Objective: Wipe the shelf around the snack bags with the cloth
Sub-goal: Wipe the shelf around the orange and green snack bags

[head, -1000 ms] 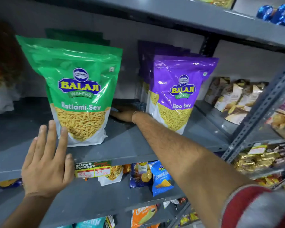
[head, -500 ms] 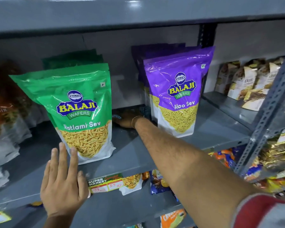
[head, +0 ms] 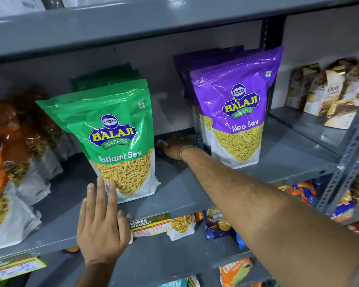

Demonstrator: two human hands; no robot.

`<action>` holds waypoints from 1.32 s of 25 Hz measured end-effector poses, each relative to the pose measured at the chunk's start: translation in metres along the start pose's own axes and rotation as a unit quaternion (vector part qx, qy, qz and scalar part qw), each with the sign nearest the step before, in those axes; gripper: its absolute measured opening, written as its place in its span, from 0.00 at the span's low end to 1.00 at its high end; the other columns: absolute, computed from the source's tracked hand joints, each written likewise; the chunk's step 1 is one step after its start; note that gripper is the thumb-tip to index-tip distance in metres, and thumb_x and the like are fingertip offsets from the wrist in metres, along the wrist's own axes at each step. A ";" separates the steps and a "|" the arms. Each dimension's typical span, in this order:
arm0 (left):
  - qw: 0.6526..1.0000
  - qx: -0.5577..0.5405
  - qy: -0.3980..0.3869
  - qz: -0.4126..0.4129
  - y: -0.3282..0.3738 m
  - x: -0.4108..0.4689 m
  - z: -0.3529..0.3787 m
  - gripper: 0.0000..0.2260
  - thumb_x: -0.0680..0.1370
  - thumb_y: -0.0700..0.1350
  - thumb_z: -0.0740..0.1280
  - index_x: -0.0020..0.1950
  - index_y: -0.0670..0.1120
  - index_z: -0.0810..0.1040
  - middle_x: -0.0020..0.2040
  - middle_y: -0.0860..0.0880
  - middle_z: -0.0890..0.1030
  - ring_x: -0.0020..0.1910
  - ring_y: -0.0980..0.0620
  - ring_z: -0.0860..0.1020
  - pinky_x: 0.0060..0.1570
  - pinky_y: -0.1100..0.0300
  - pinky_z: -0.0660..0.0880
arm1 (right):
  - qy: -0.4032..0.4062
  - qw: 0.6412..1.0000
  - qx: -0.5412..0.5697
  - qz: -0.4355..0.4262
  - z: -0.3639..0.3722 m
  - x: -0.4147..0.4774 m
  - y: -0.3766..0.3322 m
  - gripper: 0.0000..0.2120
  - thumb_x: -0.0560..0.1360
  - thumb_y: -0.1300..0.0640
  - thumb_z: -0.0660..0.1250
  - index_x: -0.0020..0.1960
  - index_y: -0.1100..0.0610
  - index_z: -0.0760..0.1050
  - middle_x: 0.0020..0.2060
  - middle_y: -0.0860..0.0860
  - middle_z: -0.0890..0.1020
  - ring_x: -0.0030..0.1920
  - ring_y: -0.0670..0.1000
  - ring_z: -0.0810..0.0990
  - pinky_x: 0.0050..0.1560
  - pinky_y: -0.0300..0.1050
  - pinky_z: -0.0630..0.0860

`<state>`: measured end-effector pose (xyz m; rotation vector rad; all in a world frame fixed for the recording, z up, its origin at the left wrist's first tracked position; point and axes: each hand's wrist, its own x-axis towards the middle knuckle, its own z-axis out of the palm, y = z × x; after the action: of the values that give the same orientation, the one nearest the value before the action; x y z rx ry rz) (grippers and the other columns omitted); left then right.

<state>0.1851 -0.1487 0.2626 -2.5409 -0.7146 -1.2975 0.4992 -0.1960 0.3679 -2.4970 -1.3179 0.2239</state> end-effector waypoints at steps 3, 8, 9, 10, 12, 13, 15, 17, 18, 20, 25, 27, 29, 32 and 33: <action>1.000 0.000 -0.007 -0.010 0.000 0.001 -0.002 0.32 0.84 0.48 0.53 0.90 0.44 0.58 0.89 0.39 0.61 0.88 0.35 0.61 0.82 0.34 0.65 | -0.001 0.999 -0.025 -0.029 0.003 0.005 0.003 0.33 0.81 0.31 0.42 0.79 0.41 0.66 0.80 0.54 0.68 0.78 0.61 0.68 0.79 0.59 0.60; 1.000 0.013 -0.006 -0.005 0.000 0.000 -0.002 0.31 0.85 0.48 0.53 0.89 0.43 0.61 0.89 0.40 0.61 0.89 0.36 0.60 0.84 0.37 0.63 | -0.043 0.995 -0.034 -0.084 0.008 -0.026 0.006 0.30 0.84 0.33 0.42 0.72 0.46 0.72 0.75 0.55 0.74 0.74 0.61 0.72 0.75 0.58 0.64; 1.000 0.011 -0.004 -0.005 -0.001 0.000 -0.002 0.31 0.85 0.48 0.53 0.89 0.43 0.61 0.89 0.40 0.61 0.89 0.36 0.60 0.84 0.37 0.63 | -0.049 0.993 -0.028 -0.100 0.008 -0.035 0.006 0.32 0.82 0.32 0.41 0.70 0.46 0.73 0.73 0.54 0.76 0.72 0.61 0.73 0.75 0.59 0.65; 1.000 0.008 -0.002 -0.007 -0.001 0.000 -0.002 0.31 0.85 0.48 0.53 0.89 0.43 0.62 0.89 0.40 0.61 0.89 0.36 0.60 0.84 0.37 0.64 | -0.053 0.992 -0.023 -0.113 0.008 -0.045 0.007 0.32 0.82 0.31 0.42 0.69 0.46 0.74 0.72 0.54 0.77 0.71 0.60 0.74 0.75 0.60 0.66; 1.000 0.008 0.002 -0.011 0.000 0.000 -0.001 0.31 0.85 0.48 0.53 0.89 0.43 0.62 0.89 0.39 0.62 0.89 0.36 0.61 0.83 0.37 0.65 | -0.063 0.990 -0.009 -0.125 0.007 -0.064 0.011 0.27 0.85 0.35 0.46 0.73 0.45 0.72 0.74 0.52 0.76 0.74 0.57 0.72 0.77 0.58 0.63; 1.000 0.009 0.002 -0.012 0.001 0.000 -0.001 0.30 0.85 0.48 0.53 0.89 0.43 0.63 0.89 0.39 0.62 0.89 0.36 0.61 0.83 0.37 0.65 | -0.067 0.990 0.001 -0.128 0.005 -0.071 0.012 0.24 0.86 0.38 0.47 0.75 0.45 0.70 0.75 0.52 0.74 0.75 0.55 0.71 0.78 0.55 0.62; 1.000 0.010 0.004 -0.013 0.000 0.001 -0.001 0.30 0.85 0.48 0.53 0.88 0.43 0.63 0.88 0.39 0.63 0.89 0.37 0.60 0.84 0.37 0.64 | -0.066 0.992 0.045 -0.098 0.002 -0.076 0.009 0.26 0.86 0.37 0.48 0.77 0.45 0.69 0.77 0.53 0.73 0.76 0.57 0.70 0.78 0.53 0.63; 1.000 0.007 0.003 -0.012 -0.001 0.001 -0.001 0.30 0.86 0.48 0.52 0.88 0.43 0.63 0.89 0.39 0.63 0.89 0.37 0.60 0.84 0.38 0.64 | -0.041 0.997 0.062 -0.023 -0.001 -0.060 0.005 0.31 0.85 0.33 0.46 0.79 0.48 0.67 0.78 0.56 0.71 0.76 0.60 0.71 0.77 0.53 0.64; 1.000 0.006 0.003 -0.010 -0.001 0.001 -0.001 0.30 0.86 0.49 0.52 0.88 0.43 0.63 0.89 0.39 0.63 0.89 0.37 0.60 0.84 0.38 0.64 | -0.027 0.998 0.054 0.005 -0.001 -0.048 0.003 0.34 0.83 0.31 0.44 0.79 0.49 0.67 0.78 0.56 0.72 0.75 0.61 0.72 0.76 0.54 0.65; 1.000 0.009 0.003 -0.009 0.000 0.001 -0.001 0.30 0.86 0.49 0.51 0.89 0.44 0.63 0.89 0.39 0.62 0.89 0.38 0.59 0.85 0.38 0.63 | -0.026 0.998 0.041 0.037 0.003 -0.026 0.003 0.39 0.80 0.26 0.41 0.79 0.48 0.66 0.77 0.56 0.73 0.74 0.61 0.73 0.74 0.56 0.68; 1.000 0.008 0.013 -0.005 -0.001 0.000 0.001 0.30 0.86 0.50 0.51 0.89 0.44 0.61 0.89 0.39 0.61 0.89 0.38 0.59 0.85 0.39 0.63 | -0.062 0.996 0.010 -0.061 0.006 -0.061 0.003 0.42 0.76 0.23 0.37 0.78 0.42 0.67 0.79 0.51 0.70 0.79 0.58 0.66 0.79 0.61 0.61; 1.000 0.012 0.017 -0.002 -0.002 0.000 0.002 0.31 0.86 0.49 0.52 0.90 0.44 0.60 0.89 0.39 0.61 0.89 0.37 0.59 0.84 0.38 0.63 | -0.069 0.991 -0.006 -0.114 0.006 -0.086 0.006 0.31 0.83 0.31 0.43 0.81 0.42 0.62 0.82 0.49 0.65 0.82 0.54 0.61 0.81 0.60 0.54; 1.000 0.013 0.016 0.001 -0.003 0.000 0.002 0.31 0.85 0.49 0.52 0.90 0.44 0.59 0.89 0.39 0.61 0.89 0.37 0.59 0.84 0.37 0.64 | -0.073 0.985 -0.030 -0.154 0.005 -0.099 0.013 0.28 0.86 0.36 0.48 0.83 0.43 0.57 0.83 0.47 0.60 0.83 0.51 0.56 0.82 0.61 0.50; 1.000 0.015 0.015 0.003 -0.004 0.001 0.003 0.30 0.87 0.50 0.50 0.89 0.43 0.60 0.89 0.39 0.61 0.89 0.36 0.60 0.84 0.37 0.64 | -0.079 0.982 -0.077 -0.153 0.005 -0.087 0.017 0.30 0.83 0.32 0.48 0.83 0.39 0.52 0.85 0.45 0.54 0.84 0.50 0.49 0.82 0.63 0.45; 1.000 0.014 0.014 0.002 -0.004 0.001 0.003 0.30 0.87 0.51 0.49 0.89 0.43 0.60 0.89 0.39 0.61 0.89 0.36 0.59 0.84 0.37 0.64 | -0.077 0.984 -0.086 -0.133 0.007 -0.081 0.015 0.31 0.83 0.30 0.48 0.83 0.38 0.52 0.85 0.45 0.53 0.85 0.50 0.48 0.82 0.63 0.44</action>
<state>0.1853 -0.1437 0.2613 -2.4950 -0.7179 -1.3106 0.4633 -0.2694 0.3560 -2.4451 -1.7847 0.2570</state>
